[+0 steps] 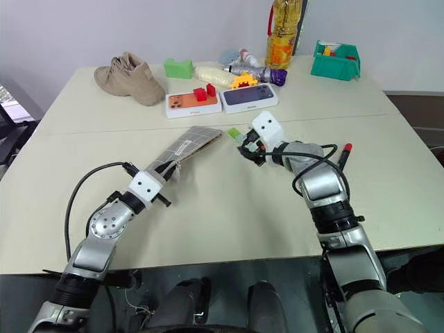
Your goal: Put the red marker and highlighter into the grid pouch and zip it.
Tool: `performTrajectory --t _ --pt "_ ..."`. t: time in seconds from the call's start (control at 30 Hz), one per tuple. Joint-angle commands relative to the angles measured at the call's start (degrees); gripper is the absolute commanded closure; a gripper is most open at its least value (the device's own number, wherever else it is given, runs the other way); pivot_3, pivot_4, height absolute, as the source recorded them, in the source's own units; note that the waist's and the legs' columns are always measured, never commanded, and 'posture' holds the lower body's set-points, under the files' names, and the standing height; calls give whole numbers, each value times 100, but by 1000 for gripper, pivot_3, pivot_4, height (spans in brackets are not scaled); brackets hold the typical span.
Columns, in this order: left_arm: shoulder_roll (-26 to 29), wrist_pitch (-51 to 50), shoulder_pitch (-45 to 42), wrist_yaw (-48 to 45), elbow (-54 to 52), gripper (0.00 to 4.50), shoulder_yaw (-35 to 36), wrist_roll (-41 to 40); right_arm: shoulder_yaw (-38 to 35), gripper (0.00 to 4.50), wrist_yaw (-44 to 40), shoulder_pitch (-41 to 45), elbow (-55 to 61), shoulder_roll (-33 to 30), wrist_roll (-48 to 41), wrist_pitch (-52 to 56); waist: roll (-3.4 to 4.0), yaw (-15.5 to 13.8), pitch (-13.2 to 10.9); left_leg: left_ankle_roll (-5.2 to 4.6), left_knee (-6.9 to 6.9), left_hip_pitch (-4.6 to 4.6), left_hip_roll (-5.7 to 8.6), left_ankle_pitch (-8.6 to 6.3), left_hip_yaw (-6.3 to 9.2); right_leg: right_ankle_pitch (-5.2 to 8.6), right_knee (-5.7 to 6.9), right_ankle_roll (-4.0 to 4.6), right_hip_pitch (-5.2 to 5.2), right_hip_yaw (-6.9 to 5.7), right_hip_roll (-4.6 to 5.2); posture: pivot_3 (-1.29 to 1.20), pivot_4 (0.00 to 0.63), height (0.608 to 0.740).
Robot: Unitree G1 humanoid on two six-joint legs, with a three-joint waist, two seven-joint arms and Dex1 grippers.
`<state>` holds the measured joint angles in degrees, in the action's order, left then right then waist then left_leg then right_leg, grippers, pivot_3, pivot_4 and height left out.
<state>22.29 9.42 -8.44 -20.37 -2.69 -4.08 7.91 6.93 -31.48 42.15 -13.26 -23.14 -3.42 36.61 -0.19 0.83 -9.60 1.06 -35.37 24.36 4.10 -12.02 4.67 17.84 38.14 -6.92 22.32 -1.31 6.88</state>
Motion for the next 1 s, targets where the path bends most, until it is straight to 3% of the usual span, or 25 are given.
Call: performTrajectory --t 0.03,0.23,0.33,0.43,0.57,0.8,1.0 --pt "22 152 1 -19 -170 4500 105 -140 -271 1207 199 313 -687 291 -114 -207 0 1 0 7 0 0 0 4 -1 0 0 0 0 0 0 0 150 739" --pt "-88 75 -37 33 -180 4500 129 -202 -308 1207 256 477 -1544 543 -56 -557 0 2 0 22 0 1 0 14 -1 0 0 0 -1 0 0 0 150 739" --pt "-133 27 -37 47 -204 4500 140 -239 -349 2003 269 506 -1663 566 -69 -660 0 2 0 22 -2 1 0 14 -1 0 1 0 -1 0 0 0 150 739" --pt "-203 -32 -29 85 -225 4500 179 -292 -348 3604 239 466 -1553 517 -23 -814 0 6 0 22 -2 1 0 14 -1 0 2 0 -1 0 0 0 150 739" --pt "-237 -70 -37 68 -256 4500 201 -382 -248 3626 30 357 -1095 253 81 -942 0 0 0 22 -2 1 0 14 0 0 2 0 0 0 0 0 150 739" --pt "-321 -161 -185 47 -217 4500 233 -578 -365 3626 -1079 -333 857 -724 -377 -616 0 -10 0 -4 -5 5 0 -2 0 0 -1 0 -1 -2 0 0 150 739" --pt "-383 -128 -343 -13 -118 4500 167 -610 -266 3626 -1213 -650 1678 -811 -570 -126 0 -6 0 -4 -5 4 -2 -2 0 0 -1 0 -1 -1 -1 0 150 739"
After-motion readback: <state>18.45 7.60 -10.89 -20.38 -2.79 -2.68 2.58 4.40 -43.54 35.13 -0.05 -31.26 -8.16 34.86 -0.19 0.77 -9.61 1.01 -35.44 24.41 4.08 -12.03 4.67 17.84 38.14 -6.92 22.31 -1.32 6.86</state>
